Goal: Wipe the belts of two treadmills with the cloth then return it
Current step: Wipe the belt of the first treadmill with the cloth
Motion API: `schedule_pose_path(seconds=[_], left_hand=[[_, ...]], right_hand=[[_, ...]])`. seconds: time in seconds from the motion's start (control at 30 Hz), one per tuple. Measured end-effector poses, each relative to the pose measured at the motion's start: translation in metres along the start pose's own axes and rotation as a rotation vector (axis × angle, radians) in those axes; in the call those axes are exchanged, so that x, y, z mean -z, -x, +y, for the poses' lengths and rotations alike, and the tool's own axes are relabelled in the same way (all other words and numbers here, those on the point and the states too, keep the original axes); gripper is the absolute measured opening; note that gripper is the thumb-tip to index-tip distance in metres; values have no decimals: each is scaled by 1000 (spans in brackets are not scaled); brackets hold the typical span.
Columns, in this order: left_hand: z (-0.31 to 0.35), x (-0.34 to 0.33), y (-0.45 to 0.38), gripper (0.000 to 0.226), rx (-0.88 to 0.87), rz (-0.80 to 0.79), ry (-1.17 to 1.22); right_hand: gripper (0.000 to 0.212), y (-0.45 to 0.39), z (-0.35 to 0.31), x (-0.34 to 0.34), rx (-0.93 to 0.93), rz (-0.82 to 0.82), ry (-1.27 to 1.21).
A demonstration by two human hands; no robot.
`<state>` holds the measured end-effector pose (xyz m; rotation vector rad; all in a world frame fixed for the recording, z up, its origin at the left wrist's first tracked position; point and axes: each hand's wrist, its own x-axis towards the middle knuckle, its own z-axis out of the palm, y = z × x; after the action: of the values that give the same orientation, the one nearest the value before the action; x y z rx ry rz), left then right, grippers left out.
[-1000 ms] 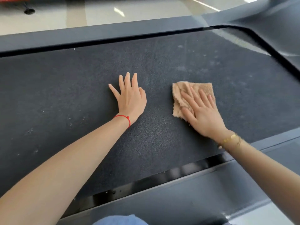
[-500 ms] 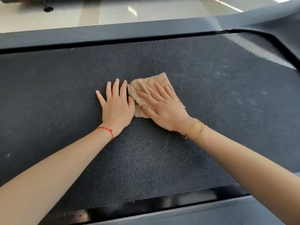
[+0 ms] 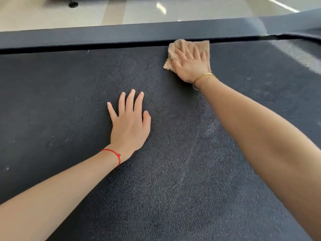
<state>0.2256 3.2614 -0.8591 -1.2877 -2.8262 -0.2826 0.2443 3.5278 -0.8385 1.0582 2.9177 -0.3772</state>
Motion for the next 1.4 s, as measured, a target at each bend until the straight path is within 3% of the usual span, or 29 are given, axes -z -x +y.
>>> schedule_pose_path(seconds=[0.17, 0.27, 0.33, 0.5, 0.6, 0.73, 0.87, 1.0, 1.1, 1.27, 1.4], left_hand=[[-1, -2, -1, 60, 0, 4, -2], [-2, -2, 0, 60, 1, 2, 3], [-2, -3, 0, 60, -1, 1, 5], [1, 1, 0, 60, 8, -12, 20], [2, 3, 0, 59, 12, -20, 28], [2, 2, 1, 56, 8, 0, 51], [0, -1, 2, 56, 8, 17, 57], [1, 0, 2, 55, 4, 24, 69], [2, 1, 4, 55, 9, 19, 69], [2, 1, 4, 56, 18, 13, 76], [2, 1, 3, 56, 15, 23, 75]], right_hand=[[58, 1, -55, -14, 233, -28, 22], [56, 16, -40, -18, 339, -7, 32], [56, 18, -9, -13, 301, 32, 66], [59, 19, 91, 13, -29, 67, 64], [59, 36, 100, 18, -91, 34, 30], [55, 94, 60, 5, 40, 33, -18], [55, 190, 24, -14, 290, 17, -11], [57, 267, 17, -25, 449, -48, 40], [58, 264, 34, -17, 372, -44, 37], [56, 236, 41, -11, 18, 13, 58], [57, 282, -1, -26, 191, -25, 57]])
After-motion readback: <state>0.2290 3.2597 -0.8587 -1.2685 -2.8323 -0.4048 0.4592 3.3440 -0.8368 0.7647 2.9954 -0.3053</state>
